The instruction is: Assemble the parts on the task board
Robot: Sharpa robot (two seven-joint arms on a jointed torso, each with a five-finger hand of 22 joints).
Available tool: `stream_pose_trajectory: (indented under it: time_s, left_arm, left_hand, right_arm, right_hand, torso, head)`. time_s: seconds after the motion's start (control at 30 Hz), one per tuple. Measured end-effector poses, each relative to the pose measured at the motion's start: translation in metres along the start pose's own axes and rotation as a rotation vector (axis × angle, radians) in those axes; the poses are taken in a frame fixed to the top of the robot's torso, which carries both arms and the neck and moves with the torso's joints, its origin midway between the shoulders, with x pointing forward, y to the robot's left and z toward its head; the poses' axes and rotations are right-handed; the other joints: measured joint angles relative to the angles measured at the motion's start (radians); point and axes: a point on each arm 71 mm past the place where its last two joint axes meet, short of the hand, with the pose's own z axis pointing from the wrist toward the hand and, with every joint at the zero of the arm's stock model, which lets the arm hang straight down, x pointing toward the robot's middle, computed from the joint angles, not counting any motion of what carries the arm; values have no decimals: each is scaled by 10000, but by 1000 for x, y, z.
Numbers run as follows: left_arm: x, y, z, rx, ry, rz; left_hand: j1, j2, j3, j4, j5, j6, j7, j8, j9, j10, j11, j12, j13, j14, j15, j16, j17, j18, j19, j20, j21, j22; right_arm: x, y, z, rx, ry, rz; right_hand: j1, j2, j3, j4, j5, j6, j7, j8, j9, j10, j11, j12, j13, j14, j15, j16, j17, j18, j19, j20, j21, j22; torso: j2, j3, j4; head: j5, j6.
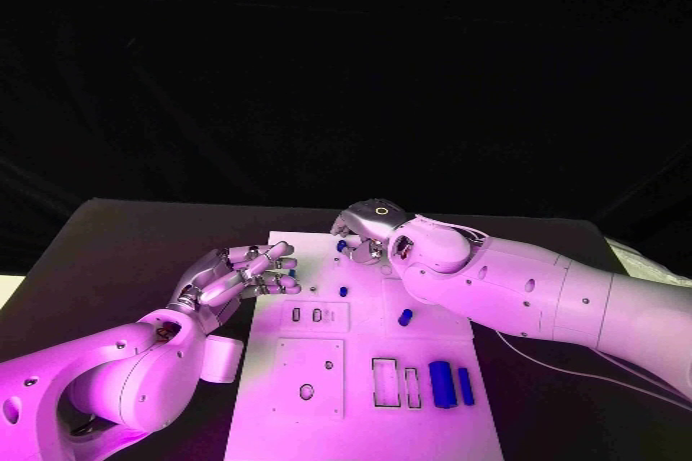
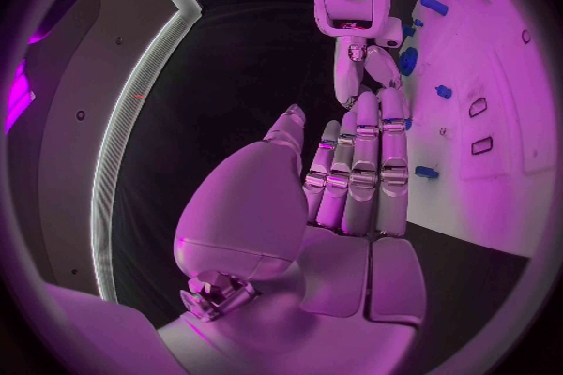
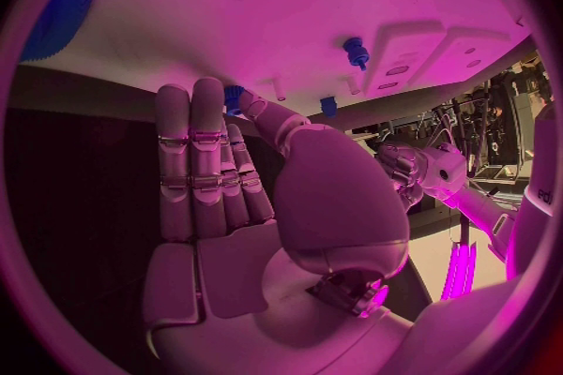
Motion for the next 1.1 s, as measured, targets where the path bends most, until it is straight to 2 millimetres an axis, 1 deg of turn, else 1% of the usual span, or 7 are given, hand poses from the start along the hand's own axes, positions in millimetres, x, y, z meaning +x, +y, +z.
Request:
stream_pose_trajectory:
  time_s: [0.37,0.53,0.7,0.83,0.9,0.97,1.1]
  left_arm:
    - [-2,-1,0,1,-33,18]
    - [-7,-2,0,21,-95,57]
    - [-15,-3,0,74,-147,94]
    - [-20,-8,2,226,-128,163]
    - [-23,-14,5,363,-137,233]
    - [-26,-17,7,451,-157,283]
    - [-32,-20,8,556,-229,384]
  left_hand:
    - [0,0,16,-16,0,0,0,-38,0,0,0,-28,0,-27,26,-47,38,-1,-19,18,0,-10]
    - [0,0,61,-61,0,-36,36,-85,0,-36,36,-81,-9,-72,71,-122,83,-2,-74,72,0,-36]
    - [41,41,124,-124,0,-91,90,-142,0,-91,91,-175,-24,-223,101,-297,137,-2,-134,132,-80,-79]
    - [96,34,157,-157,0,-90,90,-142,0,-91,91,-175,-24,-270,123,-298,153,-1,-201,123,-80,-83]
    - [105,25,183,-183,0,-90,90,-181,0,-126,126,-221,-35,-270,123,-354,153,-1,-201,123,-80,-92]
    - [105,25,184,-184,0,-90,90,-181,0,-126,126,-222,-35,-270,123,-354,153,-1,-201,123,-80,-92]
    - [105,25,156,-212,0,-127,126,-181,0,-126,127,-222,-35,-270,123,-354,166,-2,-201,123,-80,-92]
  right_arm:
    - [-4,-7,-11,48,-181,118]
    - [-13,-29,-38,391,-346,547]
    - [-27,-58,-66,1104,-407,1432]
    - [-34,-76,-82,1665,-294,1956]
    - [-35,-84,-88,1919,-139,2135]
    - [-34,-90,-91,2145,31,2241]
    - [-31,-102,-96,2631,440,2354]
  right_hand:
    - [6,1,-330,203,227,247,-16,63,64,240,-31,175,31,213,-23,-227,-96,0,124,-35,-109,-175]
    - [56,52,-214,318,261,602,-62,100,104,959,-120,423,51,517,-78,-39,4,-19,808,-126,850,1336]
    - [61,-24,-316,444,552,770,-117,100,103,2190,-282,1005,309,696,-240,420,267,-473,1679,-229,2271,3499]
    - [-228,-312,-631,660,878,761,-200,75,76,2903,-380,1312,618,713,-367,1315,1140,-568,2074,-386,2989,4534]
    - [-391,-475,-872,826,1069,640,-292,20,36,3386,-593,1497,828,680,-399,1918,1803,-628,2136,-448,3188,4820]
    - [-596,-671,-1192,1079,1481,463,-297,20,7,3580,-644,1717,1091,704,-423,2549,2515,-627,2194,-434,3348,5044]
    - [-603,-681,-2034,1471,1750,202,-316,20,6,3622,-686,2503,2192,699,-487,4215,4429,-785,2336,-469,3802,5727]
  torso:
    - [7,0,-13]
    - [-21,14,-44]
    - [-93,45,-141]
    - [-162,76,-221]
    - [-194,96,-249]
    - [-222,117,-267]
    - [-281,157,-295]
  head:
    - [8,-7]
    - [26,4]
    - [49,46]
    - [55,57]
    - [62,57]
    - [70,47]
    - [73,29]
